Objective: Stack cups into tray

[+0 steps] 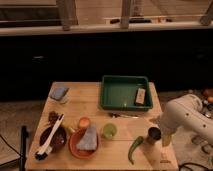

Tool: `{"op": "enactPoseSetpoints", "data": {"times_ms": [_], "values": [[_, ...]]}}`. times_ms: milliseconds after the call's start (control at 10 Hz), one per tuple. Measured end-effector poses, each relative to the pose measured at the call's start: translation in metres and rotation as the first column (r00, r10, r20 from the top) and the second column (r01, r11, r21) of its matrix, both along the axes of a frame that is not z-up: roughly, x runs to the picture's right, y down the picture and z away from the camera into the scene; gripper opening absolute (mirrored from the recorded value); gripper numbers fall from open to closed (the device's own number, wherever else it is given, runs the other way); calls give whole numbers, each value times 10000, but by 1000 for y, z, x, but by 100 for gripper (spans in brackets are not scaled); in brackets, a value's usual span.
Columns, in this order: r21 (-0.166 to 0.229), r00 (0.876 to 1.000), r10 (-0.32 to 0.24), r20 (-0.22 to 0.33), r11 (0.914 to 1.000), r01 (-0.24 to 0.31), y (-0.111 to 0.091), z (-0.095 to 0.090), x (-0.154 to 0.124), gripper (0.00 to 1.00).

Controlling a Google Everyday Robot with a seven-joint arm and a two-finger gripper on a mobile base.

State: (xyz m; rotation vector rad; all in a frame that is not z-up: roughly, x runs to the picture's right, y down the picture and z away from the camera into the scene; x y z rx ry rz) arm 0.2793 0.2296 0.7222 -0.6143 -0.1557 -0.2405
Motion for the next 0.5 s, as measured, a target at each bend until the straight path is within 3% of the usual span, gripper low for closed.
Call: {"op": "enactPoseSetpoints", "data": {"times_ms": [500], "values": [[-270, 9997, 25, 227, 9996, -19, 6, 11, -2, 78]]}}
